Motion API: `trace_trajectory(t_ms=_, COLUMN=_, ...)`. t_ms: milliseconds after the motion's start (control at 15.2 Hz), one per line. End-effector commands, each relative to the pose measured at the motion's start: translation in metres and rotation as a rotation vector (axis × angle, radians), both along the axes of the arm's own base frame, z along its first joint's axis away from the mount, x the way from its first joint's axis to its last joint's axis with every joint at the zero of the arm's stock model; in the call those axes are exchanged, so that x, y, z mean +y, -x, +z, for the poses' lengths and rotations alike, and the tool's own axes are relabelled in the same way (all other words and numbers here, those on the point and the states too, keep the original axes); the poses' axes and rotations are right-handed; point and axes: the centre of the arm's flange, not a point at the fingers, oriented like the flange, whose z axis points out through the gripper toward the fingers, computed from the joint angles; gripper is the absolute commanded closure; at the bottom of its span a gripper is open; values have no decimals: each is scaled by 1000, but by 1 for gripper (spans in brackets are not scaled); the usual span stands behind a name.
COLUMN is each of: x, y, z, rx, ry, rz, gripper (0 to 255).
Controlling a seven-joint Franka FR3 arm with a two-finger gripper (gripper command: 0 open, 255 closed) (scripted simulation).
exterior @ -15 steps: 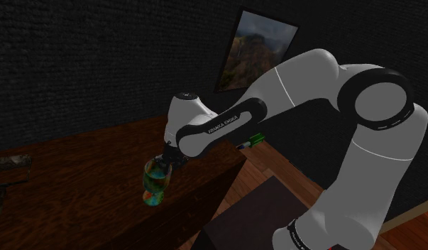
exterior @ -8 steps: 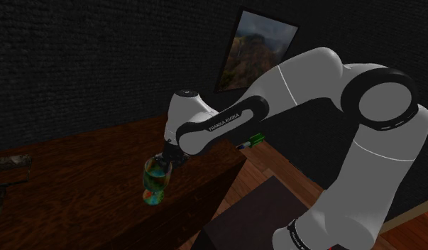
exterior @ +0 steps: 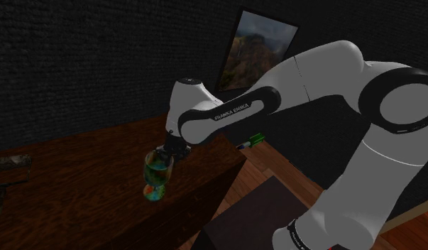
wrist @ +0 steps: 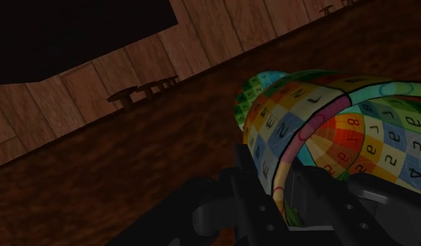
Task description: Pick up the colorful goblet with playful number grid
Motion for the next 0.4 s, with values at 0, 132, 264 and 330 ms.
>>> trace_trajectory(t_ms=0, x=-1, y=-1, z=12, rx=0, ry=0, rz=0, gripper=255)
trace_trajectory(t_ms=132, x=-1, y=-1, z=23, rx=0, ry=0, rz=0, gripper=255)
trace_trajectory(t_ms=264, x=-1, y=-1, z=29, rx=0, ry=0, rz=0, gripper=255)
trace_trajectory(t_ms=330, x=-1, y=-1, z=29, rx=0, ry=0, rz=0, gripper=255)
